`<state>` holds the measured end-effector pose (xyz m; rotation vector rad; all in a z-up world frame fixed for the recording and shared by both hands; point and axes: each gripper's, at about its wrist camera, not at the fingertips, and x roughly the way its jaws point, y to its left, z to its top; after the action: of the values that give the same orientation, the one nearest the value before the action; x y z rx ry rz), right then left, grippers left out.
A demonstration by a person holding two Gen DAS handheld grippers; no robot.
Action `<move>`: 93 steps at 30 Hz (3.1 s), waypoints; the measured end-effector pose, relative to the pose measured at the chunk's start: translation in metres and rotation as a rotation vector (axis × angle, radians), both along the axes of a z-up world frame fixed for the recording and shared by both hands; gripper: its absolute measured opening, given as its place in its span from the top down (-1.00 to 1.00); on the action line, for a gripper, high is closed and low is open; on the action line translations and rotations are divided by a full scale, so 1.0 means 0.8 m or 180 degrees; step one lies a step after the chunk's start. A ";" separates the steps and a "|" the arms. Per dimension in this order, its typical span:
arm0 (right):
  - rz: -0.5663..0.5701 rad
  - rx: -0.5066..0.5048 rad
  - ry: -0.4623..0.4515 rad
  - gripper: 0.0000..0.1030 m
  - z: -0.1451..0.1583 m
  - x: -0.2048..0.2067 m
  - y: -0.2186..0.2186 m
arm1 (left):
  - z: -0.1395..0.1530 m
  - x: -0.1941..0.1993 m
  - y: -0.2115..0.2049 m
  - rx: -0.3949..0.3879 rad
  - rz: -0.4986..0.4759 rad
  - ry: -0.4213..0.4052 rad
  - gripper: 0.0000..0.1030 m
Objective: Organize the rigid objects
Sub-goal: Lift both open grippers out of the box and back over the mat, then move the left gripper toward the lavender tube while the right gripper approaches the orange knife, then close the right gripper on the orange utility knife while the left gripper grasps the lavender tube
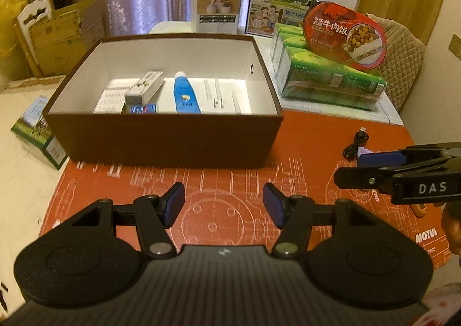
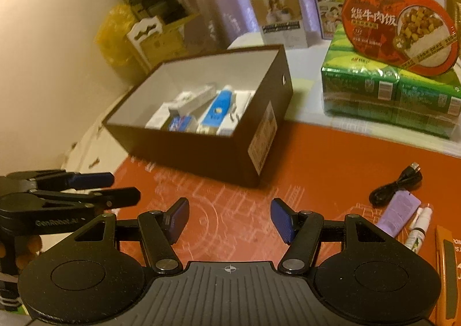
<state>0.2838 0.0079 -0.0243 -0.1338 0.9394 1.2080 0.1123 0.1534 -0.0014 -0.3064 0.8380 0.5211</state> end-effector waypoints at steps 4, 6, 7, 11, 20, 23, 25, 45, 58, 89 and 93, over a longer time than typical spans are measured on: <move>0.0116 -0.0070 0.0013 -0.16 -0.011 0.001 -0.009 | -0.006 -0.008 -0.019 -0.0031 0.0094 0.0051 -0.09; 0.0187 -0.0097 0.0020 -0.16 -0.014 0.001 -0.014 | -0.009 -0.009 -0.027 -0.0049 0.0143 0.0059 -0.09; 0.0217 -0.0115 0.0014 -0.16 -0.016 0.000 -0.016 | -0.011 -0.010 -0.031 -0.0062 0.0163 0.0064 -0.09; 0.0326 -0.0199 -0.0009 -0.16 -0.024 0.001 -0.029 | -0.016 -0.010 -0.048 -0.0085 0.0215 0.0081 -0.09; 0.0368 -0.0422 0.0001 -0.16 -0.045 0.015 -0.071 | -0.032 0.005 -0.086 -0.0176 0.0192 0.0140 -0.09; 0.0297 -0.0468 0.0015 -0.16 -0.051 0.022 -0.091 | -0.036 0.016 -0.099 -0.0186 0.0093 0.0169 -0.09; 0.0221 -0.0488 0.0033 -0.16 -0.054 0.027 -0.103 | -0.037 0.025 -0.106 -0.0182 0.0016 0.0186 -0.09; -0.1022 -0.0530 0.0053 -0.16 -0.066 0.090 -0.237 | -0.060 0.154 -0.162 -0.0122 -0.0954 0.0275 -0.09; -0.1124 -0.0720 -0.0291 -0.16 -0.099 0.125 -0.235 | -0.089 0.223 -0.170 -0.0026 -0.1231 0.0368 -0.08; -0.0952 -0.0924 -0.0667 0.36 -0.137 0.132 -0.198 | -0.158 0.323 -0.176 0.0081 -0.1834 0.0630 0.35; -0.1048 -0.0944 -0.0643 0.36 -0.136 0.136 -0.204 | -0.159 0.324 -0.177 0.0098 -0.1879 0.0598 0.46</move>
<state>0.3929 -0.1556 -0.1334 -0.3189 0.9164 0.7334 0.3713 0.0115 -0.1285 0.0273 1.0488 0.0090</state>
